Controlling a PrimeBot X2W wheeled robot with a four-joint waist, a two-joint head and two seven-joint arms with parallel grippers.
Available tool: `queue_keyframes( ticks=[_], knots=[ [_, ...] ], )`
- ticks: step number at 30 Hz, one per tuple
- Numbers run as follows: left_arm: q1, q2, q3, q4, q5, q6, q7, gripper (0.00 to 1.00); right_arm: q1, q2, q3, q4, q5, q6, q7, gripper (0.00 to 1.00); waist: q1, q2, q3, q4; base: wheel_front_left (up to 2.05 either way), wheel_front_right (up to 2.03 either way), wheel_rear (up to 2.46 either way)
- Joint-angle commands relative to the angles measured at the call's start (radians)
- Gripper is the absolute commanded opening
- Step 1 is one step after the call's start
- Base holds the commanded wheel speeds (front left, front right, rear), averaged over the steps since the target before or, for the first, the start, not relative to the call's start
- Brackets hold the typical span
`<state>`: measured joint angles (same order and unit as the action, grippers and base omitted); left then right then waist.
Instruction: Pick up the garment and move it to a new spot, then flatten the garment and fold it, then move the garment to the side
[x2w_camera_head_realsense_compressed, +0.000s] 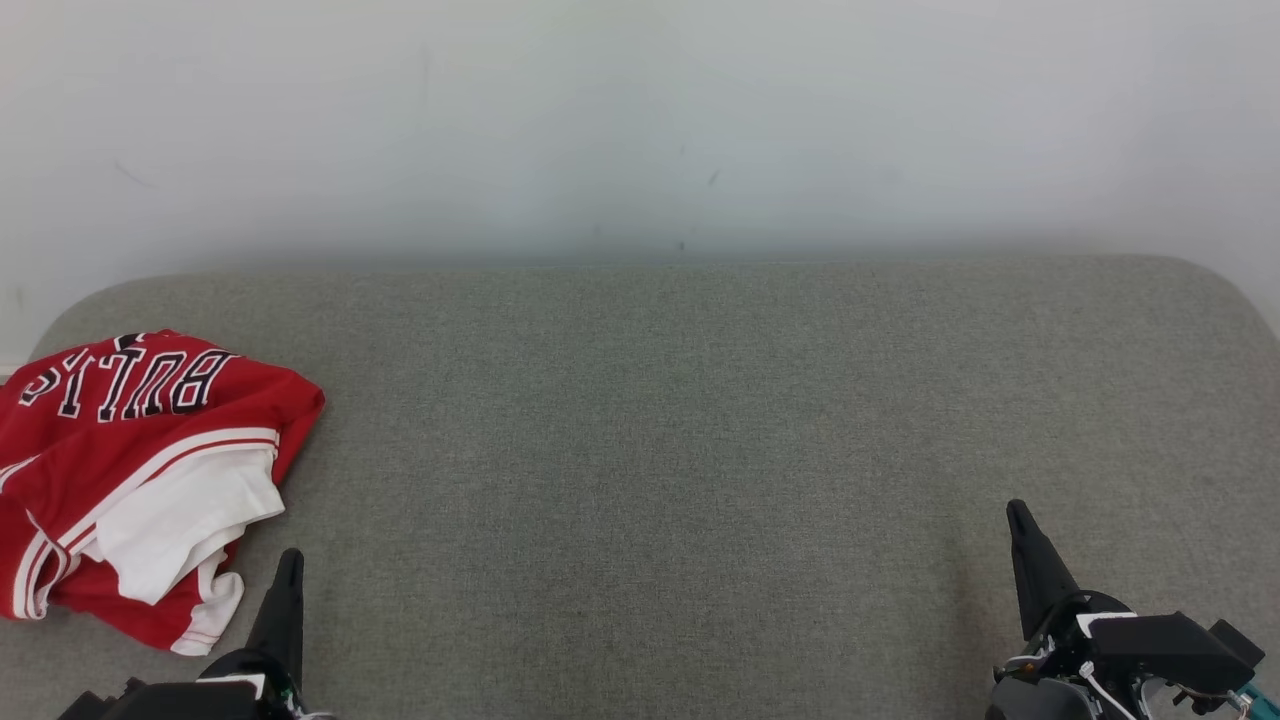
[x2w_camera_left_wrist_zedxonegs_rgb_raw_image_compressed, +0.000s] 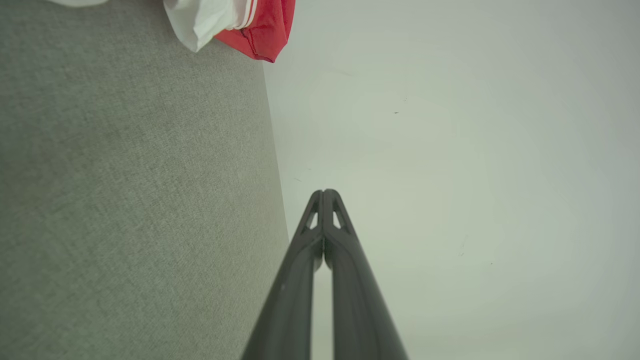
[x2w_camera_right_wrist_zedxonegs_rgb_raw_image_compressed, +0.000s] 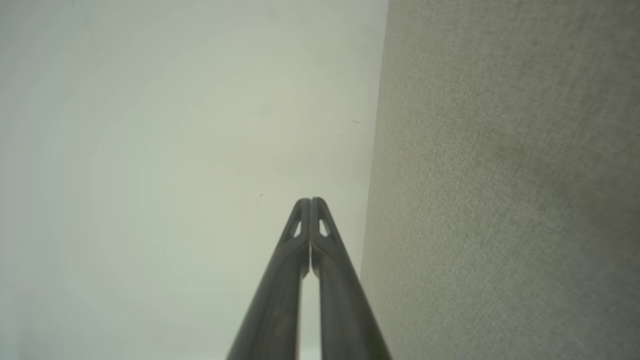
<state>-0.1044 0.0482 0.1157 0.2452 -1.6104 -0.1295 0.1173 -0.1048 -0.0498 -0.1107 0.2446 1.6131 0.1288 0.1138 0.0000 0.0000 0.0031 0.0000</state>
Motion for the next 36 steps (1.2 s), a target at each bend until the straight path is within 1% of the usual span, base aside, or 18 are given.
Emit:
queue_keyframes(
  ticks=[1, 9, 10, 11, 12, 13, 20, 25, 32, 36],
  knots=[
    [-0.008, 0.005, 0.002, -0.003, -0.005, -0.003, 0.001, 0.0, -0.008, -0.001, 0.0, -0.001, 0.0, 0.004, -0.002, 0.0, 0.0, 0.0, 0.0, 0.0, 0.0, 0.0, 0.0],
    [-0.008, 0.005, 0.002, -0.003, -0.005, -0.003, 0.001, 0.0, -0.008, -0.001, 0.0, -0.001, 0.0, 0.004, -0.002, 0.0, 0.0, 0.0, 0.0, 0.0, 0.0, 0.0, 0.0],
    [0.0, -0.001, -0.001, 0.001, 0.0, 0.0, -0.001, 1.0, 0.001, 0.0, 0.0, 0.002, 0.0, 0.0, -0.001, 1.0, 0.0, 0.0, 0.0, 0.0, 0.0, 0.0, 0.0],
    [0.005, -0.003, -0.002, 0.01, 0.0, 0.001, -0.001, 1.0, 0.006, 0.001, 0.001, 0.01, 0.0, -0.001, 0.0, 1.0, 0.0, 0.0, 0.0, 0.0, 0.0, 0.0, 0.0],
    [0.01, -0.005, -0.003, 0.016, 0.0, 0.001, -0.001, 0.0, 0.011, 0.002, 0.002, 0.017, 0.0, -0.002, -0.001, 0.0, 0.0, 0.0, 0.0, 0.0, 0.0, 0.0, 0.0],
    [0.021, -0.008, -0.004, 0.027, 0.0, 0.001, -0.001, 1.0, 0.022, 0.003, 0.002, 0.03, 0.0, -0.004, 0.0, 1.0, 0.0, 0.0, 0.0, 0.0, 0.0, 0.0, 0.0],
    [0.026, -0.008, -0.026, 0.011, 0.008, 0.001, -0.035, 1.0, 0.029, 0.003, 0.032, 0.019, -0.008, -0.004, -0.035, 1.0, 0.0, 0.0, 0.002, 0.0, 0.0, 0.0, 0.0],
    [0.028, -0.007, -0.037, -0.002, 0.038, 0.0, -0.06, 1.0, 0.031, 0.003, 0.05, 0.009, -0.036, -0.003, -0.059, 1.0, 0.0, 0.0, 0.003, 0.0, 0.0, 0.0, 0.0],
    [0.03, -0.004, -0.042, -0.011, 0.145, 0.0, -0.092, 1.0, 0.035, 0.002, 0.073, -0.005, -0.117, -0.003, -0.091, 1.0, 0.0, 0.0, 0.004, -0.001, 0.0, 0.0, 0.0],
    [0.033, -0.003, -0.045, -0.015, 0.23, 0.0, -0.11, 1.0, 0.036, 0.002, 0.087, -0.011, -0.182, -0.002, -0.108, 1.0, 0.0, 0.0, 0.005, -0.002, 0.0, 0.0, 0.0]
  ],
)
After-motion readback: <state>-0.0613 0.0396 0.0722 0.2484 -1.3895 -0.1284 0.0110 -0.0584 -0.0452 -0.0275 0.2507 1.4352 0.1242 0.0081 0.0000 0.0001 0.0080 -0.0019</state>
